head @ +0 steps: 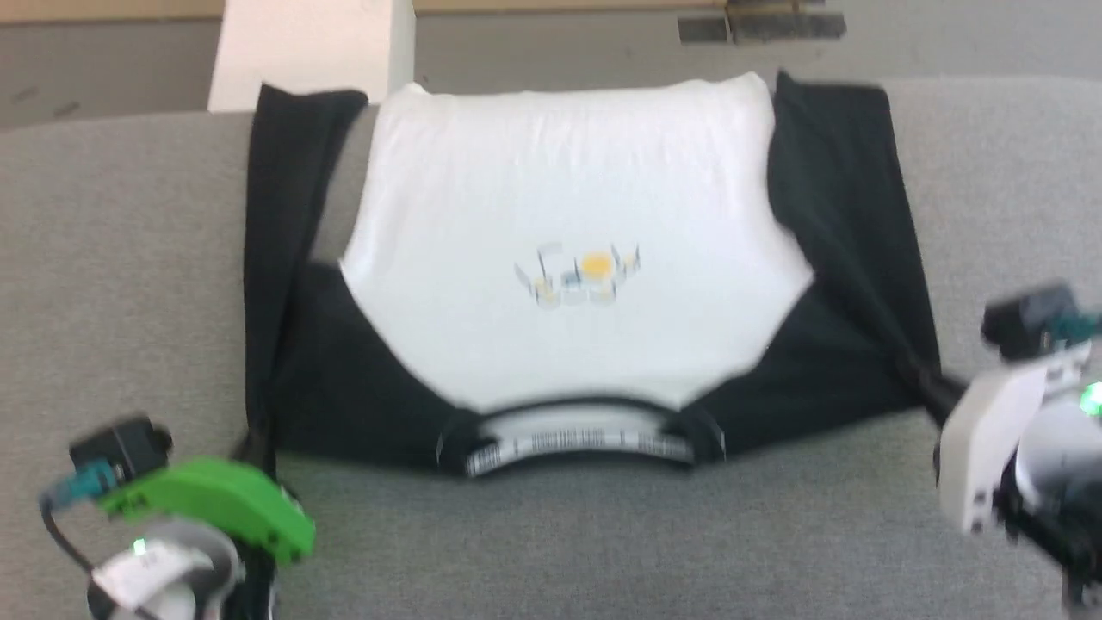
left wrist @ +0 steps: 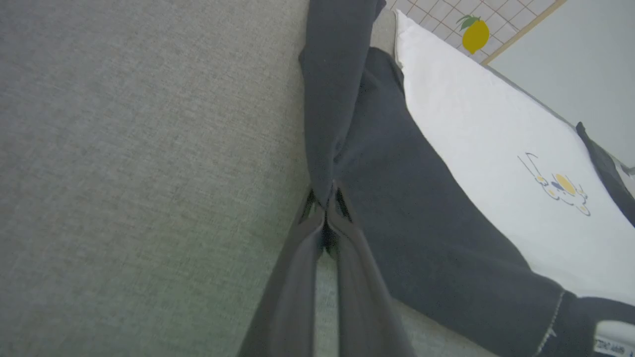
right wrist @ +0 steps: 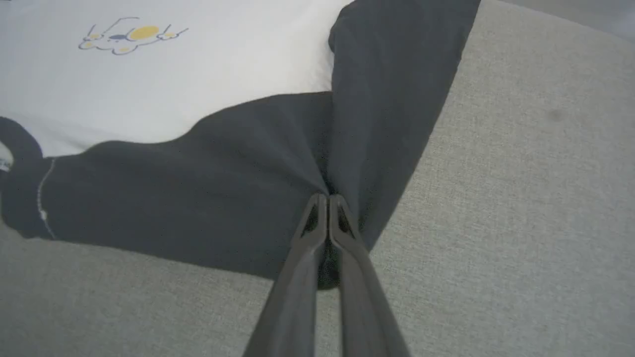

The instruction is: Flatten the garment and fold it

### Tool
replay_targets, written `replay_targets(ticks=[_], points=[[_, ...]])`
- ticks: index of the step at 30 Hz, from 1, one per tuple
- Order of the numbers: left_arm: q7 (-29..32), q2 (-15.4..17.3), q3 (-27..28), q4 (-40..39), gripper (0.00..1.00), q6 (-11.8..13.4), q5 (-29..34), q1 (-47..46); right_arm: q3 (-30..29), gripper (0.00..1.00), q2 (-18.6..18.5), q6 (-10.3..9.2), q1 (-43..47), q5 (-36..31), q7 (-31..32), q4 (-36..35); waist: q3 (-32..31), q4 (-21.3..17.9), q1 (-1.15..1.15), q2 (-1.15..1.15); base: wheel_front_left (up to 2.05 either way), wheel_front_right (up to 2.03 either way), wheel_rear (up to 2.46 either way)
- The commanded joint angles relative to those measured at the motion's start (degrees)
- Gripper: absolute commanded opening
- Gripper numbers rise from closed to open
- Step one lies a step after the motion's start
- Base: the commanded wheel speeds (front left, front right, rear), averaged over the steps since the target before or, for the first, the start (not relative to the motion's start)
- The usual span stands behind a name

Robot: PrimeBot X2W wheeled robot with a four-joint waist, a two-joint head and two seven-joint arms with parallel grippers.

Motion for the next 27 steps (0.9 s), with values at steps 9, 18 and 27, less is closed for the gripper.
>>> replay_targets(ticks=[9, 18, 27], points=[[1.7, 0.0, -1.6, -4.4, 0.0, 4.6, 0.4, 13.5, -7.1, 0.0, 8.3, -0.12, 16.5, -5.9, 2.4, -5.0, -6.2, 2.0, 0.01, 0.0, 0.0, 0.0, 0.0], [0.3, -2.0, -4.0, -1.2, 0.0, 3.3, 0.7, 14.3, -5.1, 0.0, 9.9, -0.12, 19.4, -10.6, -2.9, 0.1, -5.9, 1.9, 0.01, 0.0, 0.0, 0.0, 0.0], [-3.7, -4.3, -6.1, 6.8, 1.0, -0.6, 1.5, 11.0, -1.2, 1.0, 10.6, -0.12, 17.7, -10.8, -12.8, 8.7, -6.4, 1.8, 0.01, 0.0, 0.0, 0.0, 0.0]])
